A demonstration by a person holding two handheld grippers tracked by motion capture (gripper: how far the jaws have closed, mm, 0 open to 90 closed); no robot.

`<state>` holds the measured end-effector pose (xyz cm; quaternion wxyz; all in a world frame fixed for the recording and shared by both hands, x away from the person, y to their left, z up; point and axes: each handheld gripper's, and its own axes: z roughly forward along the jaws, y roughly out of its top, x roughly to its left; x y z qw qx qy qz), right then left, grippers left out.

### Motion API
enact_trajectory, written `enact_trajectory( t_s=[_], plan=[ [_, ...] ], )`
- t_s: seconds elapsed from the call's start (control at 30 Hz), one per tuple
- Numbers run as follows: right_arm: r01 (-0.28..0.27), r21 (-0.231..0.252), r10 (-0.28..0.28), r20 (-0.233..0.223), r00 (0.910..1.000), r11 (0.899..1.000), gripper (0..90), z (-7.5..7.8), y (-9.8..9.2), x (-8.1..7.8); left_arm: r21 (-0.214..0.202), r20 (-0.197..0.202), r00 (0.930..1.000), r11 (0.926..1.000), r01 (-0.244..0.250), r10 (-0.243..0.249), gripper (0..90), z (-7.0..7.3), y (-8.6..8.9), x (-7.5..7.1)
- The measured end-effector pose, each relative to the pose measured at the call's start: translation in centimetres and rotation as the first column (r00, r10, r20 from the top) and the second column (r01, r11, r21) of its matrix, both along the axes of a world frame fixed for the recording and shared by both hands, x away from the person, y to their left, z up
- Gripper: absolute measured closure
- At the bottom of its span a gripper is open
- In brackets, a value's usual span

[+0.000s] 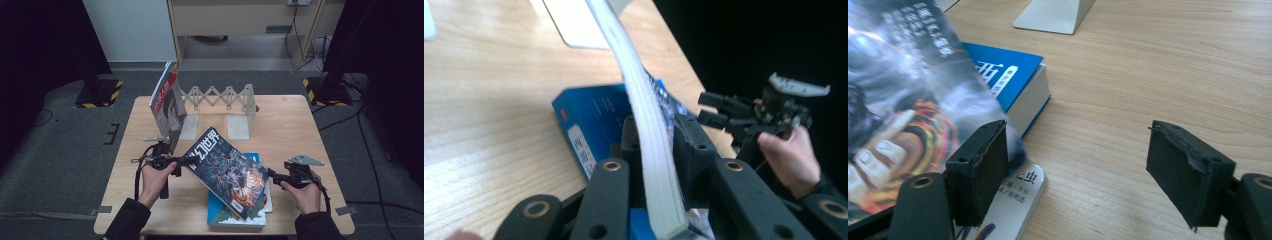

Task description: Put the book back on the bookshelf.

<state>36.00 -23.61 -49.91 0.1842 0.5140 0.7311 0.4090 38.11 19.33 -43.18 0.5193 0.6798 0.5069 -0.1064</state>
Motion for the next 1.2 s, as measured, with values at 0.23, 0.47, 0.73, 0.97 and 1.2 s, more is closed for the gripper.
enact_trajectory(
  t_s=[0.23, 0.47, 0.73, 0.97, 1.2],
  plan=[
    [0.02, -0.012, -0.02, -0.01, 0.9997, 1.0, 24.8, -0.2, -0.7, 0.1, -0.025, 0.018, 0.9996, 0.9995, -0.022, 0.022, 79.9, 2.3, 0.9, 0.2],
    [0.05, -0.055, -0.051, -0.02, 0.9985, 0.997, 25.1, -0.5, -1.9, 0.3, -0.029, 0.078, 0.9964, 0.9991, -0.03, 0.032, 81.6, 5.2, 0.8, 0.1],
    [0.072, -0.083, -0.076, -0.044, 0.9962, 0.994, 25.7, -0.9, -3.0, 0.5, -0.028, 0.17, 0.9848, 0.9992, -0.031, 0.035, 81.8, 8.9, 0.5, -0.3],
    [0.07, -0.105, -0.077, -0.057, 0.9954, 0.992, 25.2, -1.2, -3.2, 0.6, 0.032, 0.269, 0.9583, 0.9935, -0.109, 0.097, 81.7, 12.2, 1.2, -0.6],
    [0.066, -0.156, -0.082, -0.097, 0.9919, 0.986, 22.1, -2.1, -3.4, 1.0, 0.055, 0.325, 0.9318, 0.9803, -0.19, 0.162, 81.7, 13.9, 2.4, -0.4]
  ],
)
